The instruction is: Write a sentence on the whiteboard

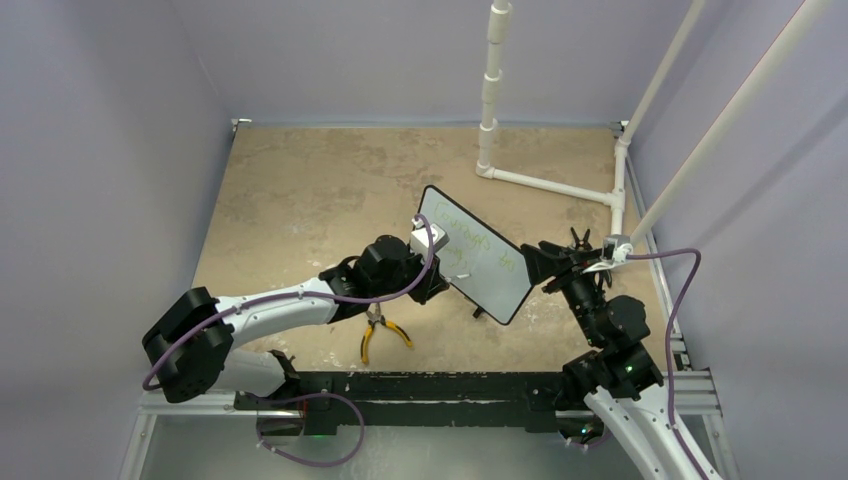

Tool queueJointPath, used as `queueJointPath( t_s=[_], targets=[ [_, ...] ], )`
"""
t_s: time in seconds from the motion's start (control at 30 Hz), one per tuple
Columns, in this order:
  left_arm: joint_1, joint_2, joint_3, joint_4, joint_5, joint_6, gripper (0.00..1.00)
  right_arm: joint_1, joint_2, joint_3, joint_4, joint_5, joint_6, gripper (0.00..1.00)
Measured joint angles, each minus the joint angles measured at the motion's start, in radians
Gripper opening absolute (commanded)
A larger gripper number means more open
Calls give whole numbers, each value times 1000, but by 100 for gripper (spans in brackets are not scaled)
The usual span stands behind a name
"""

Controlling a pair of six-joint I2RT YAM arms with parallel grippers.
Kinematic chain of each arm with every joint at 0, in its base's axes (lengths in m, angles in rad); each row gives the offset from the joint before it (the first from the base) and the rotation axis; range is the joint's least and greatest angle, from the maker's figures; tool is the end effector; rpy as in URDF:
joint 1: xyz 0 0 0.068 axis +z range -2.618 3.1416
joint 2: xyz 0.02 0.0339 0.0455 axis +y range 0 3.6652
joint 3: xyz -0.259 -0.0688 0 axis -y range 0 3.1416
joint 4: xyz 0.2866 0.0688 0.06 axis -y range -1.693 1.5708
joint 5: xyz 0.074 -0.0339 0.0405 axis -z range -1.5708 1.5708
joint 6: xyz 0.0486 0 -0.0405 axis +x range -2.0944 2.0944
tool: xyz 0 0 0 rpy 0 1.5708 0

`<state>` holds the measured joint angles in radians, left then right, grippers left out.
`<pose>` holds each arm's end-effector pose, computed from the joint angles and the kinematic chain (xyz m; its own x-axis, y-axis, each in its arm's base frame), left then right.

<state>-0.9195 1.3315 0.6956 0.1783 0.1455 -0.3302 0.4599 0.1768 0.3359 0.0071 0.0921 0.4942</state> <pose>0.1971 -0.2702 0.1892 -0.5341 0.1714 -0.8279 0.7321 0.5835 -0.3515 0.1447 0.0667 0.2839 -0.0406 0.5070 -0.8610 -0.3879 0.7861 0.4812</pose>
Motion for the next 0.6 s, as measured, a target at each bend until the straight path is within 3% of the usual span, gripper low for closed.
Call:
queueJointPath(
  t_s=[0.6],
  targets=[
    [0,-19,0,30,4,-27,0,0,0,0,0,3,0,55]
  ],
)
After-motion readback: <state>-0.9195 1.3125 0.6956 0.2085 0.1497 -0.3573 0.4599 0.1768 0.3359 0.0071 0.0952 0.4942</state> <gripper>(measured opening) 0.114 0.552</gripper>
